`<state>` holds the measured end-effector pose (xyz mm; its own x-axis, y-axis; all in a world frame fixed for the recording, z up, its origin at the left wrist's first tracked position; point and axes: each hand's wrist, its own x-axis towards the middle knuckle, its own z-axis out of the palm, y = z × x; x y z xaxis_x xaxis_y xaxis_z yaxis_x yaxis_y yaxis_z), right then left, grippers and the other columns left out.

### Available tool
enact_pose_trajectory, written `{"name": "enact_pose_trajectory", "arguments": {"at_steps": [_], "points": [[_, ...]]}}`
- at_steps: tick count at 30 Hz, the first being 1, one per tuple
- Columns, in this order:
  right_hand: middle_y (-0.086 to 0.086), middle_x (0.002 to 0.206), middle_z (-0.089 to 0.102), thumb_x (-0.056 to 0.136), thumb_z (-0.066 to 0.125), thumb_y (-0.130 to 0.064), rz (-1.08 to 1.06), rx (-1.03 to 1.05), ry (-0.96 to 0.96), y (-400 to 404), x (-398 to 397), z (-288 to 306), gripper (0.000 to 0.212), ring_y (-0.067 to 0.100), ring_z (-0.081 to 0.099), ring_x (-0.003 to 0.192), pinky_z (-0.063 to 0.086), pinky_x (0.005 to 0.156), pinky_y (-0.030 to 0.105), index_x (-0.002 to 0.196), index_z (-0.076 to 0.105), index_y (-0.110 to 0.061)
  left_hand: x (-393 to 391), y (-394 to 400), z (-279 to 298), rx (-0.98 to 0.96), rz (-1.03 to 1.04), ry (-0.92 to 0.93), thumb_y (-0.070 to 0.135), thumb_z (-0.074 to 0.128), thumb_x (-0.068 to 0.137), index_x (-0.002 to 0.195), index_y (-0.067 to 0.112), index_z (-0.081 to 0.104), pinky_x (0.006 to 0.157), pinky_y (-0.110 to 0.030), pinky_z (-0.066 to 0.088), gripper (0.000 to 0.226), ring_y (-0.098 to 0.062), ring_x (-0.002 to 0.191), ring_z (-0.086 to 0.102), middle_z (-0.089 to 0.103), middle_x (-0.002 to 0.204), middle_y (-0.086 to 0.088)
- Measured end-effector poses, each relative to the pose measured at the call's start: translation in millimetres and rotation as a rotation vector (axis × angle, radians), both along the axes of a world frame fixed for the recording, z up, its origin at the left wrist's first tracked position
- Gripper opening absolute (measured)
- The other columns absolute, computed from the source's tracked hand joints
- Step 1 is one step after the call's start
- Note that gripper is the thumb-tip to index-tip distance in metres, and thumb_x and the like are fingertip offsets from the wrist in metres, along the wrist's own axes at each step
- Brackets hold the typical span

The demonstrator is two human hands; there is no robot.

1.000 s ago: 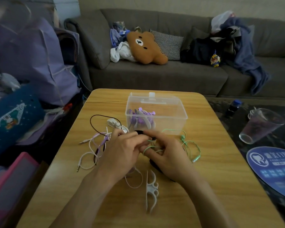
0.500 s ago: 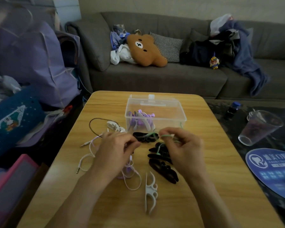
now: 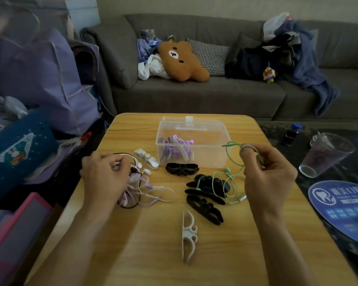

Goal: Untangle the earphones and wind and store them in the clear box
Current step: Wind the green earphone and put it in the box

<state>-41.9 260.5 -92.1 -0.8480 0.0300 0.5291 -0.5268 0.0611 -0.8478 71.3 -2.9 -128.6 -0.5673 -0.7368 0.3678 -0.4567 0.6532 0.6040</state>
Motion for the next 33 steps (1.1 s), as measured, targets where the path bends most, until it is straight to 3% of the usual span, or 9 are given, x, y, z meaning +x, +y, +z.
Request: {"name": "enact_pose_trajectory", "arguments": {"at_steps": [4, 7, 11, 14, 18, 24, 26, 29, 33], "points": [[0.010, 0.071, 0.062, 0.090, 0.069, -0.017, 0.196, 0.074, 0.078, -3, 8, 2, 0.005, 0.027, 0.049, 0.052, 0.038, 0.043, 0.037, 0.088, 0.070, -0.021, -4, 43, 10, -0.180, -0.143, 0.276, 0.008, 0.065, 0.088, 0.101, 0.013, 0.070, 0.099, -0.044, 0.041, 0.015, -0.023, 0.117, 0.049, 0.058, 0.114, -0.004], [0.015, 0.063, 0.062, 0.086, 0.072, -0.018, 0.422, 0.184, -0.023, -8, 10, -6, 0.006, 0.036, 0.049, 0.050, 0.038, 0.041, 0.041, 0.081, 0.073, -0.021, 3, 88, 25, 0.171, -0.487, 0.483, 0.005, 0.056, 0.089, 0.112, 0.016, 0.063, 0.097, -0.027, 0.047, 0.027, -0.008, 0.120, 0.054, 0.058, 0.120, 0.010], [0.020, 0.063, 0.066, 0.082, 0.070, -0.034, 0.551, 0.301, -0.080, -19, 14, -11, 0.014, 0.047, 0.056, 0.054, 0.044, 0.044, 0.052, 0.079, 0.075, -0.022, 9, 119, 23, 0.361, -0.714, 0.253, 0.024, 0.056, 0.100, 0.125, 0.033, 0.057, 0.081, -0.020, 0.054, 0.027, 0.000, 0.105, 0.064, 0.066, 0.108, 0.022], [0.022, 0.066, 0.066, 0.082, 0.072, -0.029, 0.603, 0.310, -0.177, -19, 14, -5, 0.013, 0.044, 0.059, 0.058, 0.048, 0.051, 0.050, 0.079, 0.075, -0.018, 9, 109, 10, 0.329, -0.754, 0.103, 0.024, 0.049, 0.103, 0.098, 0.040, 0.063, 0.058, -0.021, 0.047, 0.022, -0.005, 0.065, 0.062, 0.065, 0.075, 0.012], [0.011, 0.074, 0.072, 0.093, 0.068, -0.028, 0.541, 0.341, -0.387, -7, 0, 0, 0.019, 0.039, 0.067, 0.076, 0.055, 0.075, 0.048, 0.084, 0.073, -0.011, 10, 103, 10, 0.656, -0.705, 0.110, 0.017, 0.041, 0.106, 0.087, 0.025, 0.062, 0.057, -0.033, 0.042, 0.029, -0.015, 0.057, 0.052, 0.059, 0.064, 0.000], [0.005, 0.099, 0.070, 0.100, 0.051, -0.003, 0.117, 0.042, -0.675, 26, -29, 3, 0.022, 0.020, 0.067, 0.092, 0.056, 0.084, 0.039, 0.112, 0.066, -0.013, 2, 79, 12, 0.846, -0.453, 0.272, 0.007, 0.037, 0.106, 0.083, 0.005, 0.057, 0.050, -0.031, 0.040, 0.031, -0.019, 0.052, 0.045, 0.052, 0.056, -0.001], [0.003, 0.125, 0.062, 0.096, 0.053, 0.003, -0.016, 0.168, -0.669, 34, -38, 0, 0.043, 0.018, 0.065, 0.100, 0.056, 0.082, 0.037, 0.132, 0.056, -0.021, 3, 74, 16, 1.009, -0.410, 0.274, 0.009, 0.037, 0.104, 0.076, 0.007, 0.052, 0.048, -0.028, 0.020, 0.032, -0.016, 0.049, 0.028, 0.035, 0.051, 0.004], [0.005, 0.142, 0.050, 0.093, 0.059, 0.000, -0.092, 0.538, -0.656, 42, -42, -2, 0.064, 0.017, 0.059, 0.099, 0.053, 0.071, 0.034, 0.147, 0.041, -0.027, 5, 71, 21, 1.154, -0.431, 0.249, 0.025, 0.037, 0.103, 0.073, 0.011, 0.049, 0.049, -0.030, 0.017, 0.035, -0.015, 0.048, 0.022, 0.027, 0.053, 0.005], [0.019, 0.155, 0.025, 0.096, 0.061, -0.022, -0.150, 1.079, -0.684, 38, -36, -2, 0.064, 0.036, 0.048, 0.124, 0.046, 0.099, 0.047, 0.153, 0.032, -0.023, 7, 73, 21, 1.170, -0.535, 0.171, 0.024, 0.043, 0.103, 0.079, 0.008, 0.049, 0.050, -0.030, 0.026, 0.030, -0.016, 0.047, 0.032, 0.035, 0.056, -0.001]]}}
